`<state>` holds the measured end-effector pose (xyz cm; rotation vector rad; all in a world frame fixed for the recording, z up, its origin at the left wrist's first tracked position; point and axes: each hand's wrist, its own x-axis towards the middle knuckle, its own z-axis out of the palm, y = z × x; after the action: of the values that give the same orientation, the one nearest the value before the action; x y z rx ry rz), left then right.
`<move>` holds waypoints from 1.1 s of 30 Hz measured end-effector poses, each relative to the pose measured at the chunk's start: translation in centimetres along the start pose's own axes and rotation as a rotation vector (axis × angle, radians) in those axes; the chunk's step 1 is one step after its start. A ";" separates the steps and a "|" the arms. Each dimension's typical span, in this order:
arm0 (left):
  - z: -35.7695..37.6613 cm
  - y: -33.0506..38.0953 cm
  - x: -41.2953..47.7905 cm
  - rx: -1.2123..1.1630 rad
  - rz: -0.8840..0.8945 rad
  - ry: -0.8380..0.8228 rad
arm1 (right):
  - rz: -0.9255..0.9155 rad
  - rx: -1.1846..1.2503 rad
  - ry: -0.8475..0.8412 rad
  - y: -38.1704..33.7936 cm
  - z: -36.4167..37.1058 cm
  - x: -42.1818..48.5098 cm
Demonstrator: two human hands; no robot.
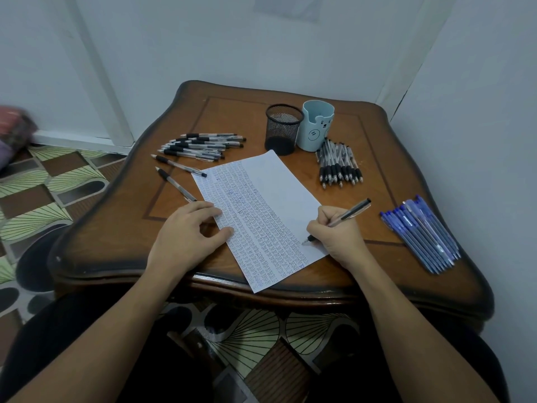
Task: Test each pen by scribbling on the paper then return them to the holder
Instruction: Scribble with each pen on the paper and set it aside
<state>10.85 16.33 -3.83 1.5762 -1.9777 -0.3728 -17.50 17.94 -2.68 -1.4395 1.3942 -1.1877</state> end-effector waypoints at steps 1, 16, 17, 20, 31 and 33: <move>-0.1 0.0 0.0 0.000 0.002 0.001 | 0.002 -0.007 -0.001 0.1 0.1 0.0; 0.0 0.1 0.0 0.005 -0.005 0.003 | 0.014 -0.029 -0.015 0.1 0.1 0.0; 0.0 0.1 0.0 0.003 -0.002 0.004 | 0.009 -0.036 -0.016 0.0 0.0 -0.1; 0.0 0.0 0.0 0.004 -0.001 0.007 | 0.016 -0.038 -0.003 0.0 0.0 0.0; 0.0 0.2 0.0 0.004 -0.004 0.013 | 0.013 -0.030 0.009 -0.1 -0.1 0.0; 0.0 0.1 -0.1 0.000 -0.005 0.008 | 0.028 -0.016 0.020 0.0 -0.2 0.1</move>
<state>10.80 16.41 -3.78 1.5806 -1.9682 -0.3680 -17.70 17.81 -2.60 -1.4187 1.4356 -1.1784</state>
